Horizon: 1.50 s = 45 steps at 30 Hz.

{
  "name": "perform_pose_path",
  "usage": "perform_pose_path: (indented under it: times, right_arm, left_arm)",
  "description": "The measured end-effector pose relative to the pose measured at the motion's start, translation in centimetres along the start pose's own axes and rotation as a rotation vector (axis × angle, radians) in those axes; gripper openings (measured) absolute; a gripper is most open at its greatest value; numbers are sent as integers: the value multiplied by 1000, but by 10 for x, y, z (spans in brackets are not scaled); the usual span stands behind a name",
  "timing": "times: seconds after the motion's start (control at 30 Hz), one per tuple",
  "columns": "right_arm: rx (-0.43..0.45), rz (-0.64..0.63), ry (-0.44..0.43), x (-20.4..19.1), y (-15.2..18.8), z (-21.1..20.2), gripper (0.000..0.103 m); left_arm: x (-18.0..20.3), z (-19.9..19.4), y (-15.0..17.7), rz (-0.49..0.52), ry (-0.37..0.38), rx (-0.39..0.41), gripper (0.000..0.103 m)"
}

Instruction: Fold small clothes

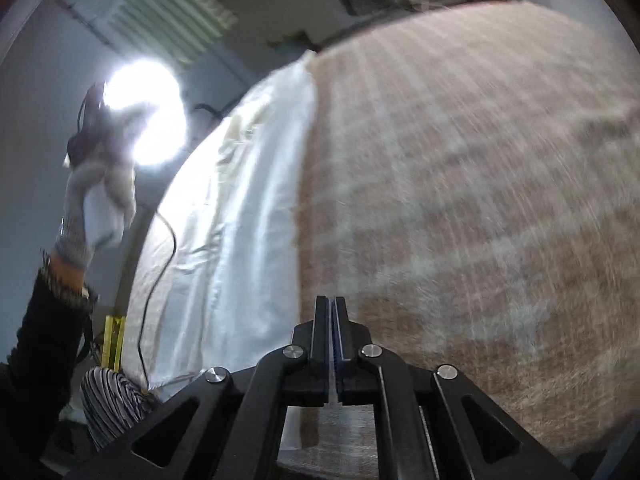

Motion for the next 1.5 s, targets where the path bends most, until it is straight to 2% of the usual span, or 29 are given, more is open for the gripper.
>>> perform_pose_path:
  times: [0.07, 0.27, 0.37, 0.47, 0.57, 0.67, 0.73, 0.8, 0.9, 0.97, 1.1, 1.13, 1.17, 1.23, 1.37, 1.43, 1.5]
  right_arm:
    - [14, -56, -27, -12, 1, -1, 16]
    - [33, -246, -51, -55, -6, 7, 18]
    - [40, -308, -67, -71, -23, 21, 18]
    - [28, -343, -32, -79, -47, 43, 18]
    - [11, -365, -37, -81, -62, 65, 18]
    - [-42, -308, -5, -65, -58, 87, 18]
    - [-66, -289, -12, -55, -48, 92, 14]
    - [-72, -319, -9, -56, -37, 88, 14]
    - [-93, -380, 23, -56, -18, 79, 14]
    - [-108, -384, 10, -54, -9, 71, 15]
    - [-79, -308, -12, -45, -2, 48, 16]
    - [-63, -287, -7, -43, -2, 42, 23]
    - [-50, -266, 7, -40, -4, 38, 37]
    - [-49, -241, 15, -34, -1, 30, 50]
    - [-131, -206, -30, -26, 11, 29, 49]
    - [-173, -173, -70, -19, 19, 29, 49]
    - [-199, -126, -128, -11, 25, 24, 46]
  left_arm:
    - [-5, -26, 31, 4, -12, -3, 30]
    - [-24, -64, 116, 46, -68, -59, 30]
    - [-31, -65, 146, 30, -59, -76, 30]
    - [-32, -60, 161, 24, -26, -73, 30]
    - [-25, -42, 175, 74, -17, -104, 30]
    - [-27, -28, 195, 142, -96, -168, 30]
    - [-28, -33, 207, 165, -102, -155, 30]
    - [-29, -41, 218, 171, -108, -173, 30]
    - [-28, -58, 242, 251, -135, -178, 30]
    - [-28, -69, 252, 262, -132, -185, 30]
    - [-35, -91, 257, 181, -126, -167, 30]
    - [-37, -97, 258, 153, -119, -159, 32]
    - [-40, -104, 259, 115, -108, -150, 41]
    - [-43, -112, 260, 65, -78, -136, 52]
    - [-54, -111, 269, -54, -2, -190, 53]
    - [-59, -108, 274, -125, 45, -217, 53]
    - [-61, -109, 276, -174, 79, -212, 53]
Point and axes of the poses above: each gripper's, at about its wrist camera, not at the fingertips, and z roughly the way its jaws point, x to its right, y to its underside, the point moved 5 cm from there along z, roughly the way its jaws point, and after that the axes turned 1 degree about y, right-handed, at the moved point
